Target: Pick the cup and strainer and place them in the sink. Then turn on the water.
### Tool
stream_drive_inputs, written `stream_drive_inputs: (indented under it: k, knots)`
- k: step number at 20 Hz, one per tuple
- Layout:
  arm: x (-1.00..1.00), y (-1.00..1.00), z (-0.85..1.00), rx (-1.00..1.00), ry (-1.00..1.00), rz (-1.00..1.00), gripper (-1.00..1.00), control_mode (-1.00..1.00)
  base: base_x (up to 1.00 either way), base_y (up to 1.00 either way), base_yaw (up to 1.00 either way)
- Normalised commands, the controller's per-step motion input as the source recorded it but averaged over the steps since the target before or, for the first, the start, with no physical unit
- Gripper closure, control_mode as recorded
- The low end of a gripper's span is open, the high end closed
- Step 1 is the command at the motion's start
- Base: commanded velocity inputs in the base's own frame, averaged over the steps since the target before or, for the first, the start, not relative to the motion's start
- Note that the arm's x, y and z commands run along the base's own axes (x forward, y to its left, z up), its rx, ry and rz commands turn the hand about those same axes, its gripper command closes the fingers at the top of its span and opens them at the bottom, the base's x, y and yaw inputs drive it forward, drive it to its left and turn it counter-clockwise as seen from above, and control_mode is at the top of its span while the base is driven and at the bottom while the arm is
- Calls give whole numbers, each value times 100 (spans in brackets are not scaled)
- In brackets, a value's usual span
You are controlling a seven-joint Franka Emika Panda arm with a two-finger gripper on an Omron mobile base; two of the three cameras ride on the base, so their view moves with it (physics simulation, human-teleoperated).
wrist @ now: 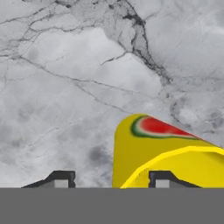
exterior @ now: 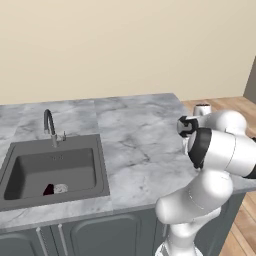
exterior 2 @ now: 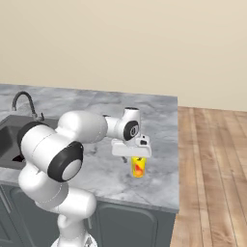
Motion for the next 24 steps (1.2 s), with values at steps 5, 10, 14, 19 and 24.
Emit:
stream_drive_inputs:
  k: [5,10,14,19,24]
  knots:
    - [0,0,0,0,0,0,100,-100,0,0,0]
    - [0,0,1,0,0,0,100,-100,0,0,0]
    - [0,0,23,0,0,0,100,-100,0,0,0]
    - [0,0,34,0,0,0,100,-100,0,0,0]
    - [-11,0,37,0,0,0,100,-100,0,0,0]
